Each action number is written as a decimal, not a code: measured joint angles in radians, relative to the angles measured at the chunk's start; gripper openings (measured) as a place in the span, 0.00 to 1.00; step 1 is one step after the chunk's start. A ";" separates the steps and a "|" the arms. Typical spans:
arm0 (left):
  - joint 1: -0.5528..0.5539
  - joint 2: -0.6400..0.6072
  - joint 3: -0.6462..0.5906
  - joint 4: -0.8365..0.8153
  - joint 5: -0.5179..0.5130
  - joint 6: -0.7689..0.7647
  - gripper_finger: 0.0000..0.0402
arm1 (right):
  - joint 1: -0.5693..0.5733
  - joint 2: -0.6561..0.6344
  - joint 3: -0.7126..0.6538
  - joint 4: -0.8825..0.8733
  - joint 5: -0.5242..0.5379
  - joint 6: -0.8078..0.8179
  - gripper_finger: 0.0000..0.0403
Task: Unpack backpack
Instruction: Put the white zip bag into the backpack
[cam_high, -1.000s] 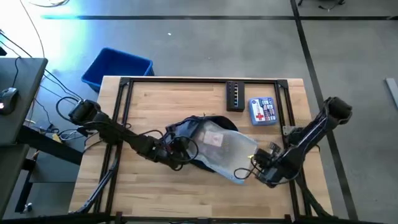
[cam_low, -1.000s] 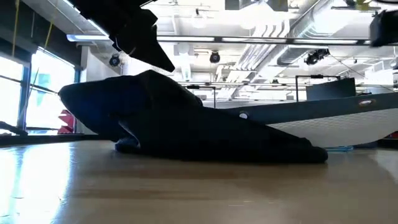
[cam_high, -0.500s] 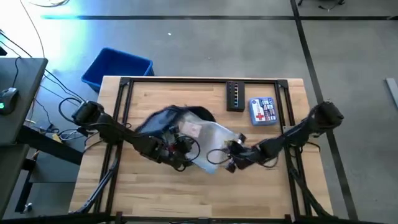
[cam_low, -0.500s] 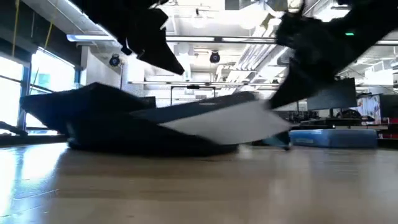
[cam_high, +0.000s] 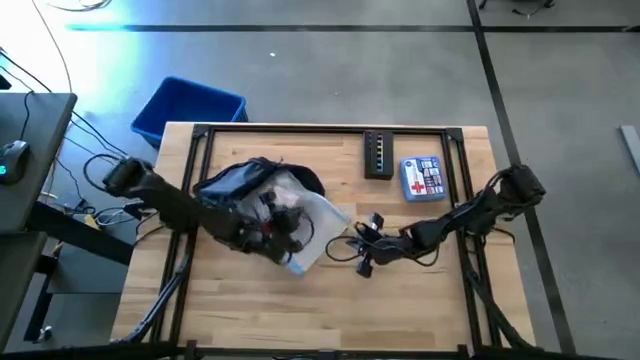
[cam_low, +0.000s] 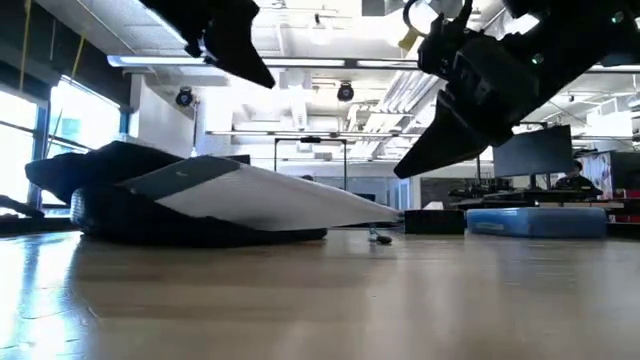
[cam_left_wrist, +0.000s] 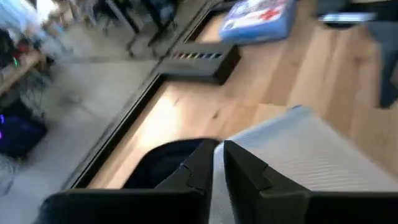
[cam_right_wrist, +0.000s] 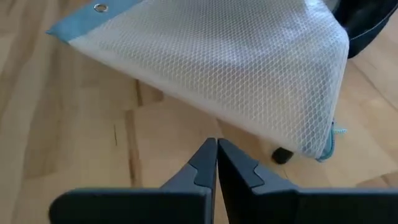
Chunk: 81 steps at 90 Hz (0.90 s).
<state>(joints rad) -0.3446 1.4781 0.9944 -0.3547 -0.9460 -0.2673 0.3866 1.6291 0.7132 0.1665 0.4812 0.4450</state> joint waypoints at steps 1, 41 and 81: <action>0.009 -0.008 0.003 -0.019 0.016 -0.005 0.08 | 0.000 0.000 0.000 0.001 0.000 0.000 0.00; 0.334 -0.036 0.023 -0.635 0.430 0.043 0.52 | 0.001 0.000 0.000 0.002 -0.072 0.010 0.00; 0.407 0.040 0.018 -0.747 0.196 0.087 0.55 | 0.002 0.000 0.000 -0.007 -0.092 0.010 0.00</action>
<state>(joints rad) 0.0620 1.5180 1.0124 -1.1022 -0.7499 -0.1802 0.3889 1.6287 0.7132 0.1593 0.3891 0.4553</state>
